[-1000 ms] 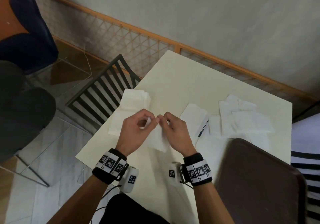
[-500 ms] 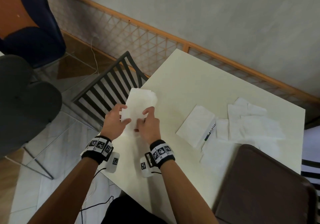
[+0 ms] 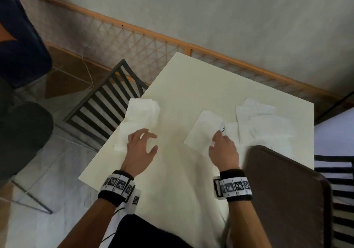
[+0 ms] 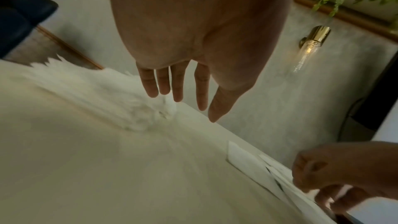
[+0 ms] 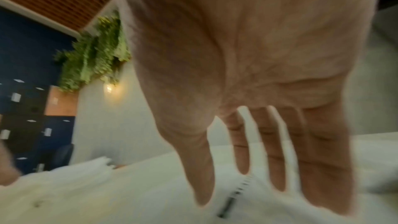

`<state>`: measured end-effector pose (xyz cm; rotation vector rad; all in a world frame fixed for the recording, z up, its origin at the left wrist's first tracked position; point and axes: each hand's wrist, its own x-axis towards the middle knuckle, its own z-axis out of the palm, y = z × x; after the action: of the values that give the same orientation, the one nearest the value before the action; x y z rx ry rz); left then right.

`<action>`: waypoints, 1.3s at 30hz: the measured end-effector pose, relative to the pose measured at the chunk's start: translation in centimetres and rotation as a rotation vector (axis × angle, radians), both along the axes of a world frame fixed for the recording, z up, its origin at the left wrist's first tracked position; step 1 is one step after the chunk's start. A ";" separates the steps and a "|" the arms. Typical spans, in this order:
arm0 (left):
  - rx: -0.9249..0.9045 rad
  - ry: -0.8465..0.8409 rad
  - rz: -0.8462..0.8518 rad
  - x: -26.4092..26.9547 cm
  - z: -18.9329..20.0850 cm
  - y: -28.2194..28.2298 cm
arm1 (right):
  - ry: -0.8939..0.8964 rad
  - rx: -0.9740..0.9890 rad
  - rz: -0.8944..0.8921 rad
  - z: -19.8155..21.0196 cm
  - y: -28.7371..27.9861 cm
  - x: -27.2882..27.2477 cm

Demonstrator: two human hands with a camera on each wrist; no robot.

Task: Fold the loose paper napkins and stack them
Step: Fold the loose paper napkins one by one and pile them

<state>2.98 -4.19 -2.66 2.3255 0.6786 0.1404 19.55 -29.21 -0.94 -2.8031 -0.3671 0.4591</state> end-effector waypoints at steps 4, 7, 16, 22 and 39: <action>-0.055 -0.023 -0.125 -0.1 -1.3 -3.4 | 0.053 -0.233 -0.269 -1.6 -4.8 0.4; -0.060 -0.026 -0.210 0.4 -1.3 -5.4 | 0.110 -0.063 -0.326 -2.2 -5.0 0.2; -0.367 -0.084 -0.329 2.5 2.2 -8.8 | 0.105 0.418 -0.449 3.6 -7.0 -1.8; -0.735 -0.041 -0.242 4.7 5.9 -10.8 | 0.199 0.893 -0.257 10.0 -5.9 -4.3; -1.067 -0.200 -0.161 5.0 7.4 -7.0 | 0.684 1.361 -0.287 6.0 -1.8 -6.2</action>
<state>7.95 -11.23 4.69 1.3025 0.3214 -0.0607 13.37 -31.00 5.06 -1.2548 -0.0431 0.6914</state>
